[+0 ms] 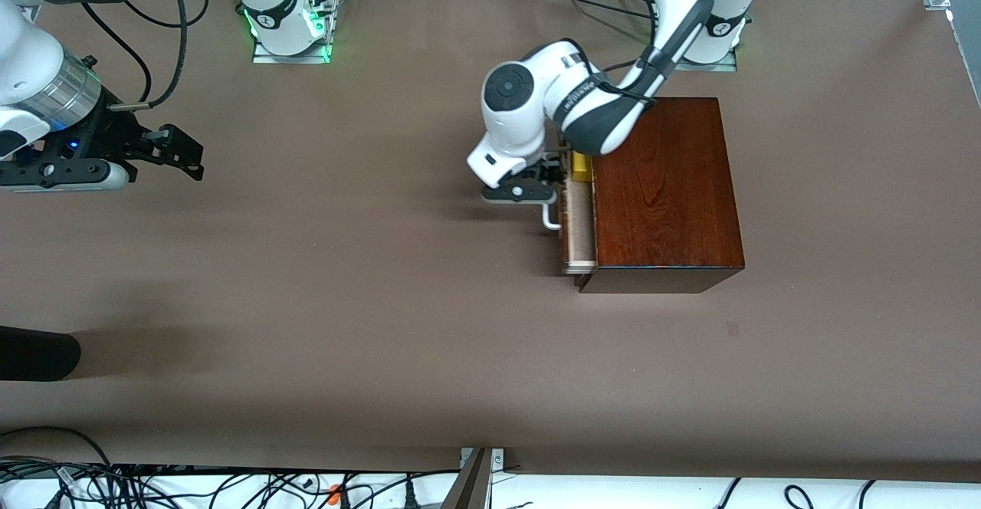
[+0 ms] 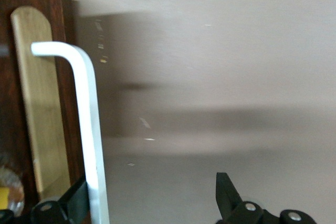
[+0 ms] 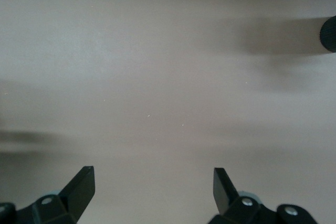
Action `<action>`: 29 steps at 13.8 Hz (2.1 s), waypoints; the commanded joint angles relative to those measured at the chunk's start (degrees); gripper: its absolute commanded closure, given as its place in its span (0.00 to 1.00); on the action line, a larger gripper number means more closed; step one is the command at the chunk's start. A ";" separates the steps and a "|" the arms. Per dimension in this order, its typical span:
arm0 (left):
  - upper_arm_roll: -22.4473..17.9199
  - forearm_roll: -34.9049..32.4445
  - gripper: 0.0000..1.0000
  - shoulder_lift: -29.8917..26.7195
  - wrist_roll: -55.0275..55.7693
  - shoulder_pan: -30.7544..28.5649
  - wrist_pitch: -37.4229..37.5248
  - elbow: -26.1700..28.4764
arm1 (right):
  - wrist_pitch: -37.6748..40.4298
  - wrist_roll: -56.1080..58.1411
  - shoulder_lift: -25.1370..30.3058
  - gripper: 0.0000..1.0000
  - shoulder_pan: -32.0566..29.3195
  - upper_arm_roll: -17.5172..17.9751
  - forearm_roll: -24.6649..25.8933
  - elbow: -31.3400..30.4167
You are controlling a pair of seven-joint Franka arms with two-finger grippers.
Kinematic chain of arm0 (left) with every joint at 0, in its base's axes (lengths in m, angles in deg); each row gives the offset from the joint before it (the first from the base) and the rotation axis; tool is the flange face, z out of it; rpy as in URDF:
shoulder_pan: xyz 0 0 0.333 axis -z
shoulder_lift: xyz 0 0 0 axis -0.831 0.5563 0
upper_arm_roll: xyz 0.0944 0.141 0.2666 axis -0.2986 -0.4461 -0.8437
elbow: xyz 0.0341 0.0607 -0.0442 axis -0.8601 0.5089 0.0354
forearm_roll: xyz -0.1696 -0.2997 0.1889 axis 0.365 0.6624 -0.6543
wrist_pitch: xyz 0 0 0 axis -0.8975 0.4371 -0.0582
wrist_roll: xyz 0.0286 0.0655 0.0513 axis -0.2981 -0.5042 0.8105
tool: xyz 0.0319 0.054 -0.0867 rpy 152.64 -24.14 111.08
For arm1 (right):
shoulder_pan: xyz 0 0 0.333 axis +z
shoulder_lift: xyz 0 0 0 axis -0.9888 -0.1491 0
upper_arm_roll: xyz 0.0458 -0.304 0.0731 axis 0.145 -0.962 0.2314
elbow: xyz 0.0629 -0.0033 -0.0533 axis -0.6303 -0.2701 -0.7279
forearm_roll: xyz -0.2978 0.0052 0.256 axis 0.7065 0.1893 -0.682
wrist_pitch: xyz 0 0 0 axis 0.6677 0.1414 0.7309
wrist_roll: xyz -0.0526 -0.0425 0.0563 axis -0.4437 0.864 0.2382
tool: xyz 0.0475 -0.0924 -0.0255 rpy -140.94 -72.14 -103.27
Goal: Open drawer, take yellow block, close drawer
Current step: 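Pull the drawer open by its handle with the left gripper, then withdraw the left gripper while the right gripper reaches over the drawer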
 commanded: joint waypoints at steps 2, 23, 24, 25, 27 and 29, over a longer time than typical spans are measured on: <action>0.31 1.35 0.00 4.33 2.37 2.52 -0.48 -6.39 | 0.80 0.05 -0.18 0.00 -0.22 0.02 -0.45 0.69; -0.31 3.72 0.00 -10.24 -36.34 -20.56 36.24 -20.03 | 0.71 0.31 -0.27 0.00 -0.13 0.02 -0.45 0.86; -0.22 3.72 0.00 -11.30 -39.95 -23.03 37.48 -19.94 | 0.97 1.01 -0.27 0.00 -0.13 0.02 -0.45 0.86; -0.22 3.72 0.00 -12.61 -42.51 -24.97 38.62 -19.68 | 2.19 1.97 -0.27 0.00 -0.13 0.11 -0.54 0.86; -0.74 4.59 0.00 -14.55 -46.73 -29.71 40.12 -19.42 | 5.09 3.65 -0.01 0.00 -0.13 0.11 -2.63 0.95; -5.81 8.36 0.00 -20.42 -52.09 -29.83 39.51 -15.31 | 6.59 3.83 0.08 0.00 -0.13 0.11 -3.44 0.95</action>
